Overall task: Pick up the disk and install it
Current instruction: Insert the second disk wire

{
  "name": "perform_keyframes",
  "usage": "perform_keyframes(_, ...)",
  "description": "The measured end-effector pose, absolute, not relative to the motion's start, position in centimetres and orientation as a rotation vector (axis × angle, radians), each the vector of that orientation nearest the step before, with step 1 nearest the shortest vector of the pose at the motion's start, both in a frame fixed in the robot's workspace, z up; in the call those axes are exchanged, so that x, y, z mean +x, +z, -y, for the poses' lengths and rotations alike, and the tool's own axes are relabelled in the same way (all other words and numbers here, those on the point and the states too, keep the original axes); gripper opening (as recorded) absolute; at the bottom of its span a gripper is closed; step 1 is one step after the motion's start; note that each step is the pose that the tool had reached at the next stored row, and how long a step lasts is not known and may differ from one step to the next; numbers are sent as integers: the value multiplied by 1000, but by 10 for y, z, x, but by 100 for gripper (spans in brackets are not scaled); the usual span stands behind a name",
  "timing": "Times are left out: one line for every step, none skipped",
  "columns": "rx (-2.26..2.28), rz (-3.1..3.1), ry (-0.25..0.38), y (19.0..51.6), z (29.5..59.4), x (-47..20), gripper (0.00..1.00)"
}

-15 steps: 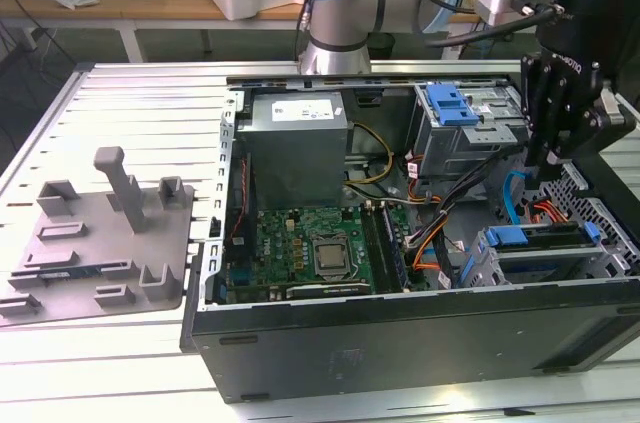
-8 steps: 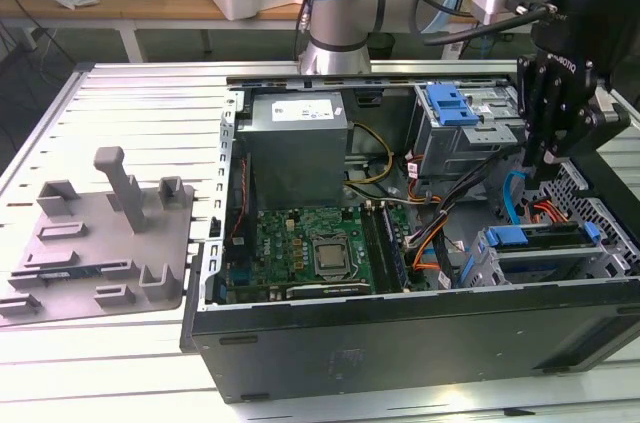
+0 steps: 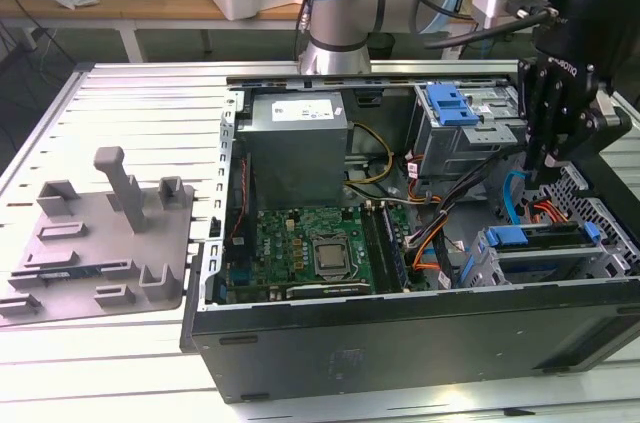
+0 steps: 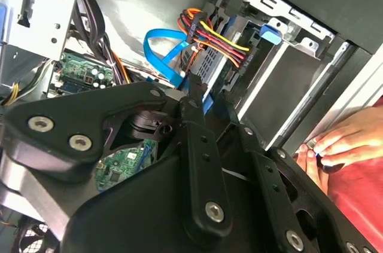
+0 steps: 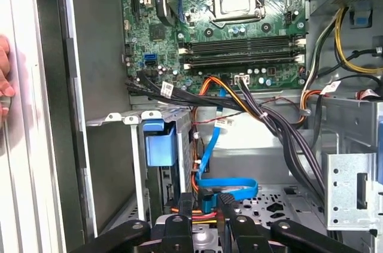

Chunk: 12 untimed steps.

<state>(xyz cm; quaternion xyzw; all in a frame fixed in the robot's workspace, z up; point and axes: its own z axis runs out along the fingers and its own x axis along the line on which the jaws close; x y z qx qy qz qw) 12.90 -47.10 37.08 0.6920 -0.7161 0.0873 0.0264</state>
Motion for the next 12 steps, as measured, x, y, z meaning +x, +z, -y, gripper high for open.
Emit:
perform_keyframes(2138,2213,270,370,471,129,30)
perform_keyframes(2138,2213,270,369,471,129,30)
perform_keyframes(2138,2213,270,368,471,129,30)
perform_keyframes(2138,2212,270,368,471,128,30)
perform_keyframes(2137,2212,272,368,471,128,30)
perform_keyframes(2136,2210,275,368,471,128,30)
perform_keyframes(2134,2207,279,368,471,128,30)
perform_keyframes(2132,2205,283,368,470,128,30)
perform_keyframes(2131,2204,285,368,469,128,30)
perform_keyframes(2130,2203,287,368,467,128,30)
perform_keyframes(2129,2202,289,368,465,128,30)
perform_keyframes(2128,2200,291,368,463,128,30)
